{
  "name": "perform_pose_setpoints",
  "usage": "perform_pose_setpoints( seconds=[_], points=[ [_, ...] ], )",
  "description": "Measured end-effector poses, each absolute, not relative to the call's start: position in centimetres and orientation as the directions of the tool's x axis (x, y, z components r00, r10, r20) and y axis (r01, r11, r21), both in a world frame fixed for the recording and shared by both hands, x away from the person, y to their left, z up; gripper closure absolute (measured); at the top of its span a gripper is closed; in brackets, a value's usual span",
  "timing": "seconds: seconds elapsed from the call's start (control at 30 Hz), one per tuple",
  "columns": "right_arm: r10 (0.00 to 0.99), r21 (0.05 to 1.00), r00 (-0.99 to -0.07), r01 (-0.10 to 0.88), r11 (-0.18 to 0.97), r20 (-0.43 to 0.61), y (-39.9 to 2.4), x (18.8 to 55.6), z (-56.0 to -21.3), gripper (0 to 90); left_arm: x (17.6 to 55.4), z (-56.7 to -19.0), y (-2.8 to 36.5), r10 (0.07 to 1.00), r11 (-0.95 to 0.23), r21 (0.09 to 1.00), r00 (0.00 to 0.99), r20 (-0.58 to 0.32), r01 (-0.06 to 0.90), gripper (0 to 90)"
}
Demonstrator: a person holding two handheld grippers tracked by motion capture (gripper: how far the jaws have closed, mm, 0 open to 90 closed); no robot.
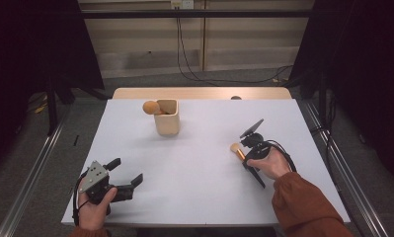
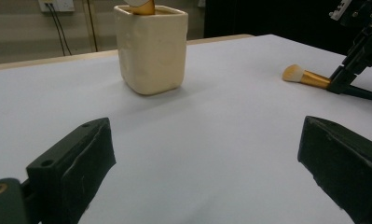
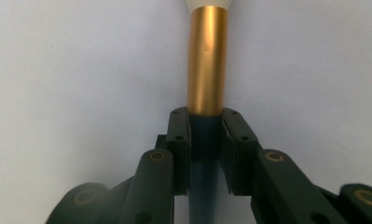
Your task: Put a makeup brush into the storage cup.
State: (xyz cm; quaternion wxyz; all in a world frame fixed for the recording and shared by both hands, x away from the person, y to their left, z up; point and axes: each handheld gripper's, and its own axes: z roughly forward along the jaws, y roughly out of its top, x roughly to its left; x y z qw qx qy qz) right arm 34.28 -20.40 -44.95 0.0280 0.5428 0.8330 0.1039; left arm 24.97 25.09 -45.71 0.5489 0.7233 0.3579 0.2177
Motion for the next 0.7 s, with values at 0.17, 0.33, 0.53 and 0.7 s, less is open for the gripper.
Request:
perform_pose_setpoints(
  seconds=[0.17,0.33,0.53,0.7],
  points=[
    [0.903,0.229,-0.422,0.890,0.394,0.086,-20.8,34.0,-44.9,75.4,25.0,-45.7,25.2,0.759,-0.142,0.950,0.647,-0.076,0.279,3.5],
    [0.899,0.268,-0.423,0.884,0.384,0.108,-21.2,33.5,-44.5,75.4,25.0,-45.7,25.2,0.759,-0.145,0.949,0.647,-0.074,0.279,3.5],
    [0.886,0.365,-0.439,0.857,0.363,0.151,-22.1,33.0,-43.2,75.3,25.0,-45.7,25.2,0.762,-0.141,0.948,0.643,-0.079,0.284,3.5],
    [0.889,0.445,-0.422,0.840,0.310,0.178,-23.1,32.8,-42.6,75.4,25.0,-45.7,25.2,0.762,-0.142,0.948,0.643,-0.078,0.284,3.5]
  ],
)
